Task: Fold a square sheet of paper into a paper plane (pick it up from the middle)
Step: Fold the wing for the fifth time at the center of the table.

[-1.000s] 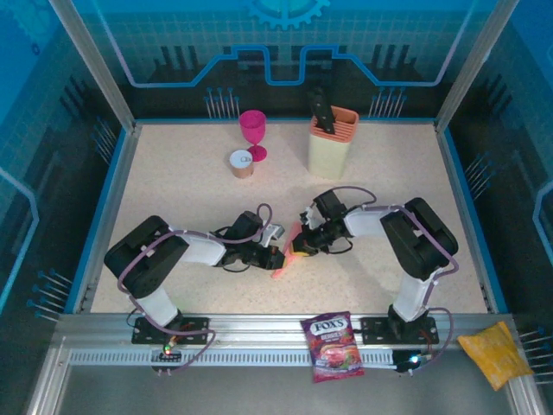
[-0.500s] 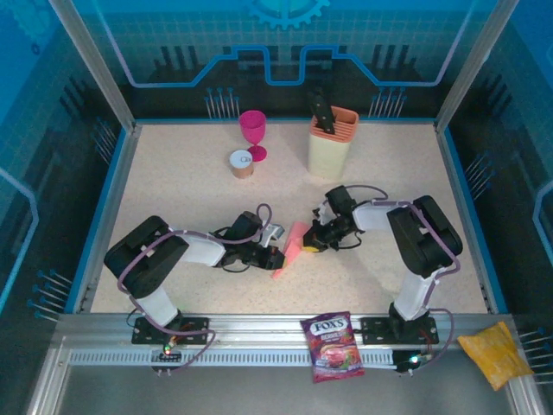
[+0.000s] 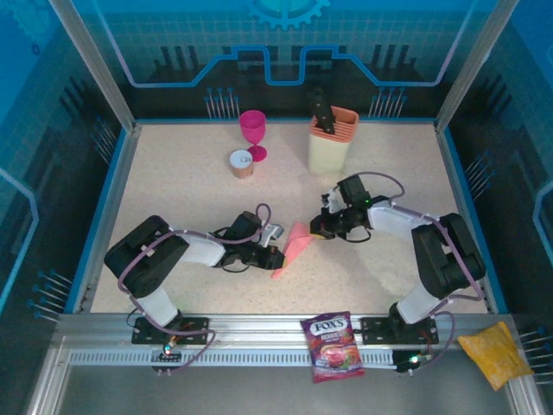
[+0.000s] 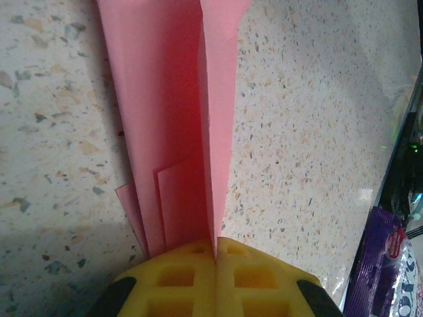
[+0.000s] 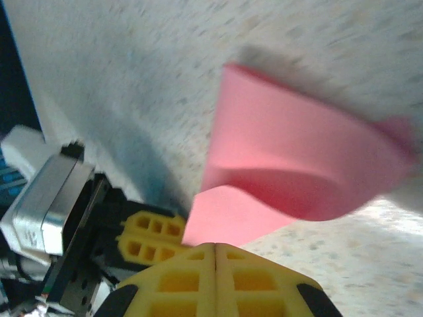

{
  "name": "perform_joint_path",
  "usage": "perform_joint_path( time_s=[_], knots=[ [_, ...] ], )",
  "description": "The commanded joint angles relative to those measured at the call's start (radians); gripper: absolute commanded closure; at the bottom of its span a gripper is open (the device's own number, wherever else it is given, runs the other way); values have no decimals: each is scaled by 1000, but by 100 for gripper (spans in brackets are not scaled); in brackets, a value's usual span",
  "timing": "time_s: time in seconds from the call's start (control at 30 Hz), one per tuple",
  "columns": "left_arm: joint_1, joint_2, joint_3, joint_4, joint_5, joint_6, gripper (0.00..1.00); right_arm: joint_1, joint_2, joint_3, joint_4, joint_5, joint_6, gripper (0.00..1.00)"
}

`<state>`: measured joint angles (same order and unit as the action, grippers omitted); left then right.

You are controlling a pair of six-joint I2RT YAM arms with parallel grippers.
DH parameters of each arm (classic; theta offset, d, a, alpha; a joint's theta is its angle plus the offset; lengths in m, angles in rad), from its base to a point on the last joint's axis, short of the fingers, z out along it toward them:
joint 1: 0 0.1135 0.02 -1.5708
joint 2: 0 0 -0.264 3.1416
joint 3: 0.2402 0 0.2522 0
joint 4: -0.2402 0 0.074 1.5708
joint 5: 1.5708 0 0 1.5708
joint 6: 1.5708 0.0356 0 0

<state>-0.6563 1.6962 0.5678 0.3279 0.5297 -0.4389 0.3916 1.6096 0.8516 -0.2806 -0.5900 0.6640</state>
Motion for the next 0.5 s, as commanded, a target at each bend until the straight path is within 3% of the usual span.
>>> perform_joint_path(
  time_s=[0.0, 0.2, 0.47],
  knots=[
    [-5, 79, -51, -148, -68, 2, 100, 78, 12, -13, 11, -28, -9, 100],
    [-5, 82, -49, -149, -68, 0, 100, 157, 90, 6, 68, -14, 26, 100],
    [-5, 83, -42, -155, -63, 1, 100, 165, 175, 23, 107, -5, 43, 100]
  ],
)
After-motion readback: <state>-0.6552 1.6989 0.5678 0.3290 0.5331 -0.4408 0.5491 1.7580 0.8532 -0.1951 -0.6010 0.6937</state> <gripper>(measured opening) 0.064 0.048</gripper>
